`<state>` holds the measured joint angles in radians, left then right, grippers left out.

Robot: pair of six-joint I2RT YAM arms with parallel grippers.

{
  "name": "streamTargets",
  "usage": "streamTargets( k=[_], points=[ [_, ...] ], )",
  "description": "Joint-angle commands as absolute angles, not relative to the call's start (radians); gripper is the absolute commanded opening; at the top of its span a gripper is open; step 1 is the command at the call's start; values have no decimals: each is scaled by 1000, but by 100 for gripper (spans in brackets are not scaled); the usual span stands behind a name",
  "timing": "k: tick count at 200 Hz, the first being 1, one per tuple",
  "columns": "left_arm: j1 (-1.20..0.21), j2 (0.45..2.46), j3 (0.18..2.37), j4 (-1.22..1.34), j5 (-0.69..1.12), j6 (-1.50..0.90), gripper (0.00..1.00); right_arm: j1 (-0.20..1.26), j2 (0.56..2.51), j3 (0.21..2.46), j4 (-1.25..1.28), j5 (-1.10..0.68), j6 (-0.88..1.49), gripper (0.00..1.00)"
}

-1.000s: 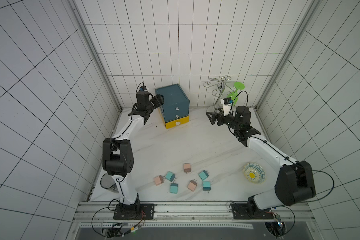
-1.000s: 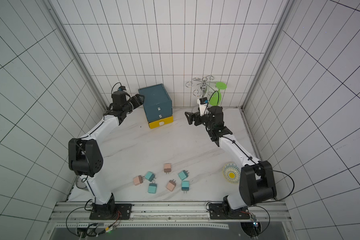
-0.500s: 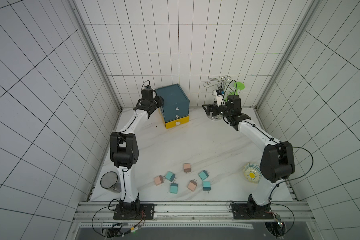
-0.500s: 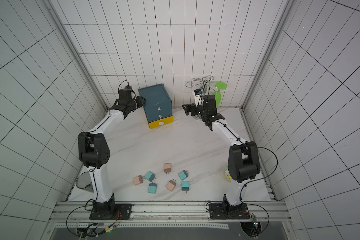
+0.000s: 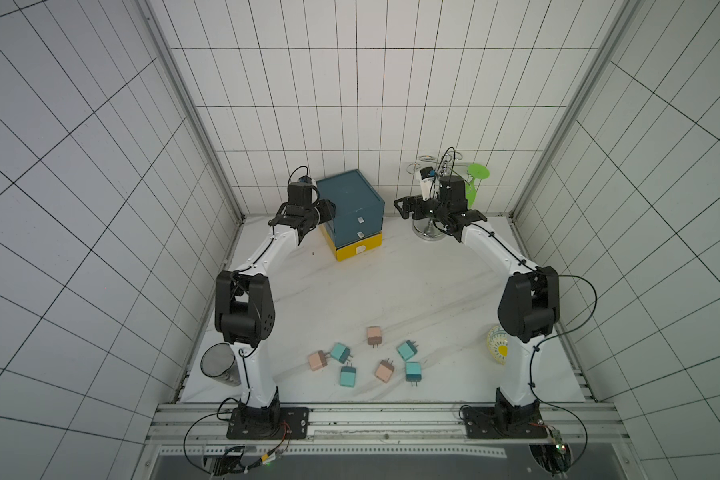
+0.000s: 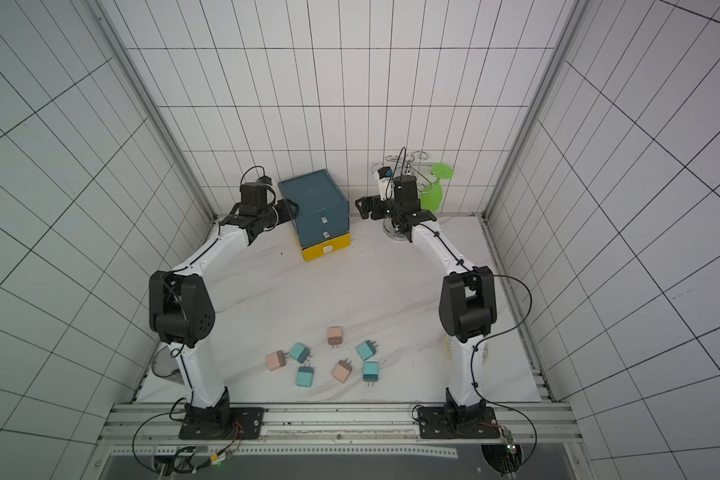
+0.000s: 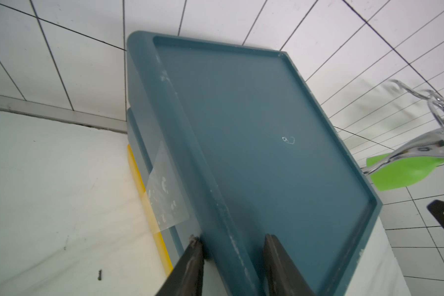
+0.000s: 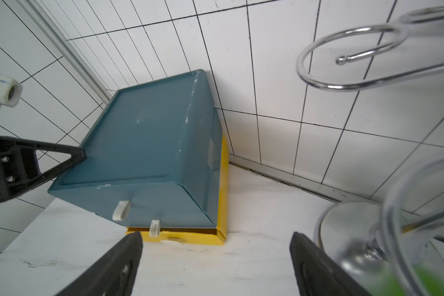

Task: Place the plugs into the drawer by color
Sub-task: Adjust the storage box at the center of the board.

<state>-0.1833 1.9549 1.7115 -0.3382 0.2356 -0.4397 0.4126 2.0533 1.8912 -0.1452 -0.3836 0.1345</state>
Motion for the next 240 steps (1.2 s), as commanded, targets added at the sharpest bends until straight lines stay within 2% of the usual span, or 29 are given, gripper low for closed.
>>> streamTargets(
  k=[1, 10, 61, 85, 101, 121, 134, 150, 182, 203, 227, 240],
  points=[
    [-173, 1994, 1754, -461, 369, -429, 38, 431, 2149, 2088, -292, -396, 158, 94],
    [-173, 1998, 1758, -478, 399, -427, 36, 432, 2181, 2149, -333, -412, 161, 94],
    [-222, 1895, 1634, -413, 326, -416, 37, 454, 2310, 2361, -472, -329, 137, 93],
    [-219, 1876, 1599, -392, 300, -429, 50, 453, 2382, 2448, -479, -313, 140, 91],
    [-211, 1883, 1595, -361, 289, -432, 58, 453, 2438, 2506, -485, -374, 162, 87],
    [-192, 1893, 1581, -315, 308, -454, 56, 458, 2477, 2498, -429, -454, 214, 79],
    [-189, 1900, 1566, -309, 317, -457, 56, 469, 2472, 2459, -422, -471, 216, 75],
    [-186, 1905, 1548, -271, 318, -460, 64, 486, 2431, 2371, -397, -471, 187, 72],
    [-158, 1924, 1540, -221, 372, -482, 71, 511, 2359, 2229, -325, -537, 213, 64],
    [-149, 1909, 1499, -158, 426, -499, 72, 540, 2290, 2125, -305, -556, 239, 59],
    [-150, 1856, 1433, -88, 463, -541, 72, 589, 2189, 1976, -282, -516, 254, 59],
    [-157, 1841, 1441, -118, 511, -546, 68, 609, 2134, 1895, -277, -490, 272, 59]
  ],
)
